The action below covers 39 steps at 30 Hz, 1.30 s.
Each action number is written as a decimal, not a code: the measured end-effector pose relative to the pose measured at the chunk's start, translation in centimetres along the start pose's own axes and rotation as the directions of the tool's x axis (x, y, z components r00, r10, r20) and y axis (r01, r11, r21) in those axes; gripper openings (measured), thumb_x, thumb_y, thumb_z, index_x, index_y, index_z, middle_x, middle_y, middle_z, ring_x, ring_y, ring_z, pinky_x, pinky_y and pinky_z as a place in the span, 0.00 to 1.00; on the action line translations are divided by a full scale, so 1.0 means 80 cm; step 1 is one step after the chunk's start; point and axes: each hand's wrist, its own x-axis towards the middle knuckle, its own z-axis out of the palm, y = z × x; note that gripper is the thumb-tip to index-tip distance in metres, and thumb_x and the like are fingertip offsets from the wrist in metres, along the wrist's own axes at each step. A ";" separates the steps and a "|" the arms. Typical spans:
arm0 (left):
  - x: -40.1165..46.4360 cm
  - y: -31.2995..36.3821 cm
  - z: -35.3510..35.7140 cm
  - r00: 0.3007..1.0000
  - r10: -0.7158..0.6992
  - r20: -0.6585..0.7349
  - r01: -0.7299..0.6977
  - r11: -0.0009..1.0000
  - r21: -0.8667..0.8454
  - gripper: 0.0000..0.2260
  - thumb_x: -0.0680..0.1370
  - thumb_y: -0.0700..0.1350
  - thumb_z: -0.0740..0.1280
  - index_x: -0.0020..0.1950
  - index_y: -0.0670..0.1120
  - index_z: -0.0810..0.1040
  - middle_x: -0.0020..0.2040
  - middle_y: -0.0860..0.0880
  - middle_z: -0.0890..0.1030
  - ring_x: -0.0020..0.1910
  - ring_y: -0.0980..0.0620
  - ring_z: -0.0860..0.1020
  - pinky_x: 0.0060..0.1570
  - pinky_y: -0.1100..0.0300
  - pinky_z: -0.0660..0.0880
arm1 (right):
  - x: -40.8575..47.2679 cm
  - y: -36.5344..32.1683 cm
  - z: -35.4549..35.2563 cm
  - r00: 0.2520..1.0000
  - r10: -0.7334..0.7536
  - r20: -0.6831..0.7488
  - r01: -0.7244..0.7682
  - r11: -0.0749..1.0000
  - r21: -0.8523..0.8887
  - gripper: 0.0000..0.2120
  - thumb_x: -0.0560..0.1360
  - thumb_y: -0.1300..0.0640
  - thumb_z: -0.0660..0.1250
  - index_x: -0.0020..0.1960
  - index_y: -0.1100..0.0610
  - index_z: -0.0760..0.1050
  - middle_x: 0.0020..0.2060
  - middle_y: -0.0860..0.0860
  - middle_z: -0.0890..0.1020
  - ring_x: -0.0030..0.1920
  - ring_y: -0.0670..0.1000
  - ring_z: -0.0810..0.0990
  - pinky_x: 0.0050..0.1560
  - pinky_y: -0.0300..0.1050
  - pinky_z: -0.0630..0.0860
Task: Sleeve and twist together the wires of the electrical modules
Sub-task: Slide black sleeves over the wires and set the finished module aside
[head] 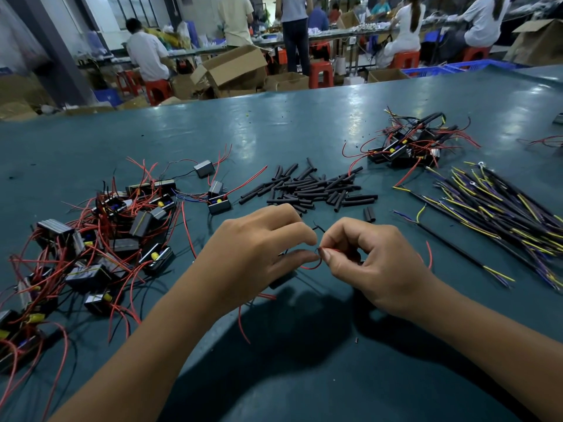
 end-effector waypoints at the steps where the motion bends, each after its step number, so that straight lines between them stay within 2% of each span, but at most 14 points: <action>1: 0.000 0.000 -0.001 1.000 0.012 0.004 -0.012 1.000 0.018 0.07 0.78 0.48 0.71 0.50 0.45 0.83 0.46 0.49 0.80 0.43 0.47 0.79 0.36 0.49 0.77 | 0.000 0.000 0.000 1.000 0.000 0.002 0.000 1.000 0.000 0.04 0.73 0.58 0.68 0.40 0.51 0.76 0.30 0.54 0.75 0.30 0.53 0.71 0.32 0.47 0.69; 5: 0.002 0.001 0.000 0.999 -0.002 0.035 0.003 1.000 -0.009 0.07 0.80 0.47 0.69 0.48 0.44 0.83 0.44 0.49 0.79 0.41 0.48 0.77 0.36 0.50 0.76 | 0.000 -0.001 -0.001 1.000 0.000 0.002 0.000 1.000 -0.004 0.04 0.73 0.58 0.68 0.40 0.52 0.76 0.30 0.54 0.75 0.30 0.54 0.71 0.32 0.49 0.70; 8: 0.003 0.004 0.002 0.997 -0.056 0.052 0.062 0.990 -0.127 0.06 0.80 0.44 0.69 0.47 0.42 0.82 0.41 0.51 0.77 0.36 0.57 0.71 0.37 0.63 0.70 | 0.000 -0.001 0.000 1.000 -0.004 -0.003 0.004 1.000 -0.009 0.03 0.73 0.57 0.68 0.40 0.52 0.76 0.30 0.54 0.75 0.30 0.55 0.71 0.32 0.50 0.70; 12: 0.001 0.008 0.005 0.952 -0.270 0.146 0.306 0.873 -0.380 0.06 0.80 0.45 0.70 0.44 0.46 0.81 0.32 0.53 0.75 0.30 0.59 0.69 0.32 0.67 0.66 | 0.000 -0.002 0.000 1.000 -0.011 -0.007 0.011 1.000 -0.008 0.04 0.73 0.58 0.68 0.40 0.52 0.76 0.30 0.55 0.76 0.30 0.56 0.72 0.32 0.51 0.70; 14: 0.002 0.011 0.009 0.877 -0.412 0.248 0.478 0.691 -0.543 0.08 0.80 0.43 0.70 0.41 0.44 0.81 0.30 0.48 0.75 0.27 0.57 0.67 0.28 0.63 0.64 | 0.000 -0.002 0.000 1.000 -0.015 -0.010 0.015 1.000 -0.007 0.04 0.73 0.58 0.68 0.40 0.52 0.76 0.30 0.55 0.76 0.30 0.55 0.72 0.32 0.51 0.70; 17: 0.006 0.018 0.015 0.700 -0.581 0.416 0.651 0.279 -0.705 0.10 0.78 0.39 0.68 0.37 0.39 0.79 0.29 0.45 0.73 0.22 0.55 0.62 0.23 0.66 0.58 | 0.000 -0.002 0.001 1.000 -0.016 -0.008 0.016 1.000 0.006 0.03 0.73 0.58 0.68 0.40 0.53 0.76 0.30 0.55 0.76 0.31 0.54 0.72 0.33 0.50 0.70; 19: 0.008 0.024 0.019 0.601 -0.589 0.540 0.693 0.047 -0.719 0.10 0.77 0.39 0.66 0.36 0.42 0.80 0.29 0.47 0.73 0.22 0.56 0.60 0.20 0.69 0.56 | 0.000 -0.001 0.002 1.000 -0.016 -0.002 0.016 1.000 0.007 0.03 0.73 0.58 0.68 0.40 0.53 0.76 0.30 0.55 0.76 0.31 0.54 0.72 0.33 0.51 0.71; 21: 0.008 0.025 0.023 0.562 -0.563 0.606 0.684 -0.096 -0.723 0.11 0.77 0.39 0.65 0.35 0.43 0.80 0.29 0.48 0.73 0.22 0.57 0.61 0.18 0.69 0.56 | 0.000 0.000 0.002 1.000 -0.012 -0.006 0.012 1.000 0.015 0.03 0.73 0.58 0.68 0.40 0.53 0.77 0.30 0.54 0.76 0.31 0.53 0.72 0.33 0.51 0.71; 22: 0.009 0.024 0.023 0.575 -0.568 0.589 0.668 -0.090 -0.739 0.11 0.78 0.39 0.65 0.36 0.44 0.80 0.30 0.48 0.73 0.22 0.57 0.62 0.18 0.69 0.57 | 0.001 0.000 0.001 1.000 -0.008 -0.016 0.009 1.000 0.022 0.03 0.73 0.58 0.68 0.40 0.53 0.77 0.30 0.54 0.77 0.31 0.53 0.72 0.33 0.50 0.71; 23: 0.008 0.021 0.023 0.622 -0.589 0.516 0.647 0.015 -0.762 0.11 0.78 0.40 0.65 0.36 0.44 0.80 0.30 0.47 0.74 0.22 0.56 0.63 0.19 0.68 0.59 | 0.002 0.001 0.000 1.000 -0.003 -0.028 0.004 1.000 0.030 0.03 0.73 0.58 0.68 0.40 0.53 0.77 0.31 0.53 0.77 0.30 0.52 0.72 0.34 0.49 0.71; 26: 0.003 0.006 0.020 0.887 -0.451 0.101 0.429 0.723 -0.541 0.05 0.78 0.39 0.67 0.43 0.45 0.82 0.34 0.55 0.77 0.29 0.59 0.72 0.31 0.67 0.69 | 0.003 0.002 -0.002 0.999 0.009 -0.051 -0.007 0.999 0.038 0.03 0.73 0.57 0.68 0.40 0.52 0.77 0.31 0.53 0.78 0.31 0.53 0.73 0.34 0.49 0.71; 28: 0.000 -0.001 0.017 0.974 -0.226 0.006 0.215 0.918 -0.333 0.04 0.75 0.36 0.70 0.48 0.44 0.82 0.40 0.57 0.77 0.34 0.59 0.74 0.37 0.67 0.69 | 0.003 0.002 -0.002 0.999 0.011 -0.052 -0.008 0.999 0.045 0.04 0.73 0.57 0.68 0.40 0.50 0.77 0.32 0.53 0.78 0.32 0.54 0.74 0.34 0.49 0.71; 33: 0.000 -0.007 0.018 0.993 -0.086 -0.086 0.070 0.981 -0.178 0.04 0.77 0.41 0.73 0.49 0.42 0.84 0.45 0.49 0.79 0.39 0.61 0.72 0.39 0.66 0.69 | 0.002 0.003 -0.002 0.999 0.015 -0.049 -0.012 0.999 0.052 0.04 0.74 0.56 0.68 0.41 0.50 0.77 0.32 0.53 0.78 0.32 0.55 0.74 0.34 0.50 0.72; 39: 0.000 -0.007 0.016 0.995 0.002 -0.101 -0.009 0.997 -0.070 0.05 0.79 0.43 0.71 0.50 0.42 0.85 0.44 0.48 0.80 0.40 0.48 0.79 0.36 0.49 0.76 | 0.001 0.001 -0.002 0.999 0.021 -0.042 -0.018 0.998 0.064 0.03 0.73 0.57 0.68 0.41 0.51 0.77 0.32 0.54 0.78 0.32 0.56 0.74 0.34 0.51 0.72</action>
